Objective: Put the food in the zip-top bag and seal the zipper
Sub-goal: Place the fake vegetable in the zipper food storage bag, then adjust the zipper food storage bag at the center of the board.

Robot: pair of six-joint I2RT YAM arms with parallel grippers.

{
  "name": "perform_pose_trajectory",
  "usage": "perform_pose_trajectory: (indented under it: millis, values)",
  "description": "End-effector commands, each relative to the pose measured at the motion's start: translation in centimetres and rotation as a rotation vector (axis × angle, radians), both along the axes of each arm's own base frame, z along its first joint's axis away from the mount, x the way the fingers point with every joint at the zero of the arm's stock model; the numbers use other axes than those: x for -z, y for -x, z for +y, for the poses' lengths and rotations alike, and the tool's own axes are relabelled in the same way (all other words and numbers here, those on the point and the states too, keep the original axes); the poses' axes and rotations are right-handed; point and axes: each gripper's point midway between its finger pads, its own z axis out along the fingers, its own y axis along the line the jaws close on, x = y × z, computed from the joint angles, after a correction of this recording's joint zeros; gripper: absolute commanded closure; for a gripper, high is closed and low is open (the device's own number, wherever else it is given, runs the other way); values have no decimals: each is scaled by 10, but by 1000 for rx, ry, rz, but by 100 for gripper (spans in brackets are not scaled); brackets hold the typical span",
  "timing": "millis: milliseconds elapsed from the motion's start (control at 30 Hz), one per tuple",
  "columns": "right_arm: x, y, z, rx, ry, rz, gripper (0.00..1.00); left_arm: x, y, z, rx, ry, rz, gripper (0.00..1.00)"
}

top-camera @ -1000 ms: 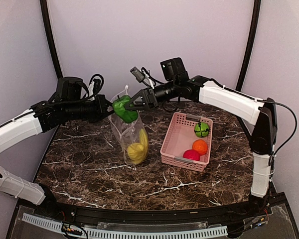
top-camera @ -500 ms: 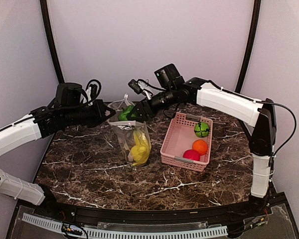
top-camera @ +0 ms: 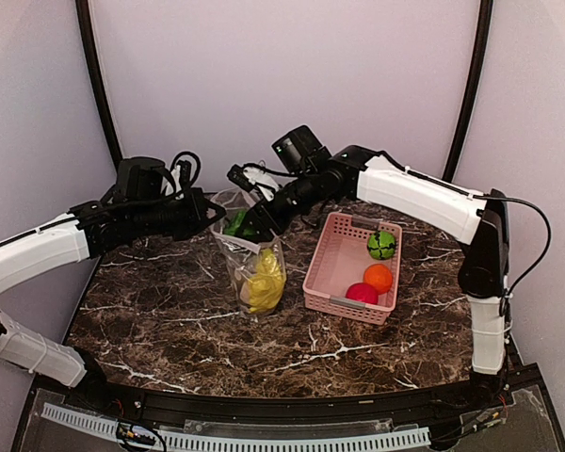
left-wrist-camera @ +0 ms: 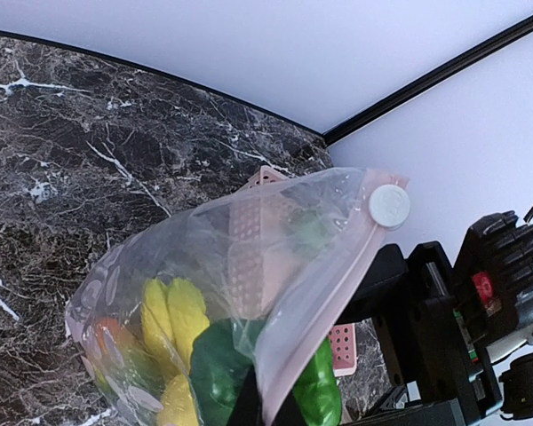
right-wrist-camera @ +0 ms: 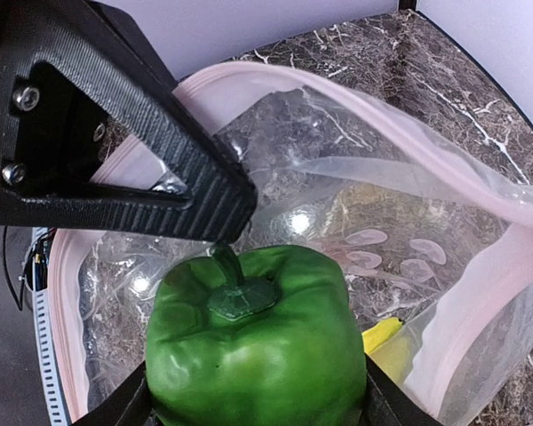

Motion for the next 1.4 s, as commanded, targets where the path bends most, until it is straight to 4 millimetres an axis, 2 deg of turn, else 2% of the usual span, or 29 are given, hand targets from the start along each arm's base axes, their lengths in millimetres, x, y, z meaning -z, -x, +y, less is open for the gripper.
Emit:
perform_pose_trajectory:
  millis: [0, 133, 267, 367, 433, 533, 567, 700, 767, 967, 1267, 1367]
  values:
    - [-15, -5, -6, 17, 25, -99, 36, -18, -4, -2, -7, 19, -50, 99]
    - [-32, 10, -6, -50, -22, -84, 22, -16, -7, -5, -2, 24, -52, 99]
    - [-66, 19, -12, -73, -81, -123, 12, -11, -8, -8, 6, 16, -44, 99]
    - [-83, 5, -25, 21, -75, -197, 13, -4, -7, -4, -2, -5, -40, 99]
    - [-86, -9, -33, 86, -62, -235, 18, -2, -6, -3, -2, -11, -37, 99]
    - [-79, -28, -41, 150, -22, -278, 29, -1, -5, -4, 4, -12, -36, 99]
    - [-75, -32, -41, 153, -12, -286, 36, -1, -5, -4, 5, -11, -36, 99]
    - [-65, -38, -38, 135, 7, -291, 59, -2, -4, -5, 14, -3, -36, 99]
    - [-59, -42, -36, 134, 18, -290, 67, -3, -4, -6, 18, -2, -37, 99]
    - [-42, -45, -29, 113, 38, -258, 72, -5, -2, -5, 22, -3, -44, 99]
    - [-20, -54, -26, 115, 74, -238, 70, -4, 0, -3, 21, -4, -42, 99]
    - [-17, -55, -26, 110, 76, -231, 76, -4, 1, -2, 22, -6, -40, 99]
